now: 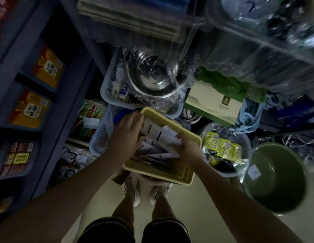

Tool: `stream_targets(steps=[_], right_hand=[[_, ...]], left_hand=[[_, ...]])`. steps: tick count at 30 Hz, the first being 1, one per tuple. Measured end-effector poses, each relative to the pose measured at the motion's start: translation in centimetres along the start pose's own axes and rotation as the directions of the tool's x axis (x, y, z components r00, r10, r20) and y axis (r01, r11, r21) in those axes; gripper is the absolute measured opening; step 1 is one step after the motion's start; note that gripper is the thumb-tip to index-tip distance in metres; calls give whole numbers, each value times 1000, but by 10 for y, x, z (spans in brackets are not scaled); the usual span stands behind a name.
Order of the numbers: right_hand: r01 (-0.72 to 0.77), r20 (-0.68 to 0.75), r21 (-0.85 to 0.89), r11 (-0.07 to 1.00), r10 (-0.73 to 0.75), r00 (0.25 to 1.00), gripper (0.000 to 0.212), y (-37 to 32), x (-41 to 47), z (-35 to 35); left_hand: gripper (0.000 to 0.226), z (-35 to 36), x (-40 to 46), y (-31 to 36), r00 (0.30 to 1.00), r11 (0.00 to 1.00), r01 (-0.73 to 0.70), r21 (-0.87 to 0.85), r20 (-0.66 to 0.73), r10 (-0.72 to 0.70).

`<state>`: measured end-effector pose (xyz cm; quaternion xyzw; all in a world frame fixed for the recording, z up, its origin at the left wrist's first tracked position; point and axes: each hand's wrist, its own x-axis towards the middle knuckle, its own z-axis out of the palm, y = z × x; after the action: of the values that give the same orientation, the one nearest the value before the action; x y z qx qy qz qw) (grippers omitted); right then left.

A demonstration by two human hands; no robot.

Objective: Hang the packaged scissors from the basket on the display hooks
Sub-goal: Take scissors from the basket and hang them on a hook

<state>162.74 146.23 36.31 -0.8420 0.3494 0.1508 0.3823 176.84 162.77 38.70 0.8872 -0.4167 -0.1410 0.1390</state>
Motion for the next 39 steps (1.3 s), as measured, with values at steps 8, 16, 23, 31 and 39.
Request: stream_targets(steps=[8,16,23,31,39], right_hand=[[288,-306,315,904,-191,933,9,-2,-62,-68],[473,38,-166,865,-474,880,37,-14,-64,-48],[551,63,-60,832,-548,834,36,0,-24,-2],[416,348,-517,748,-260,901,34,39,33,53],[235,318,-474,848,-85,944,28,50,42,85]], left_hand=[[26,-38,17,95,745,209,659,-722,590,-312],[19,-32,13,98,824,54,505,-861,463,-326],[17,-29,-9,65,847,399,450,-799,241,-474],[27,-36,-17,50,891,420,323,-848,123,-437],[22,-36,-26,29,885,521,309,-796,40,-464]])
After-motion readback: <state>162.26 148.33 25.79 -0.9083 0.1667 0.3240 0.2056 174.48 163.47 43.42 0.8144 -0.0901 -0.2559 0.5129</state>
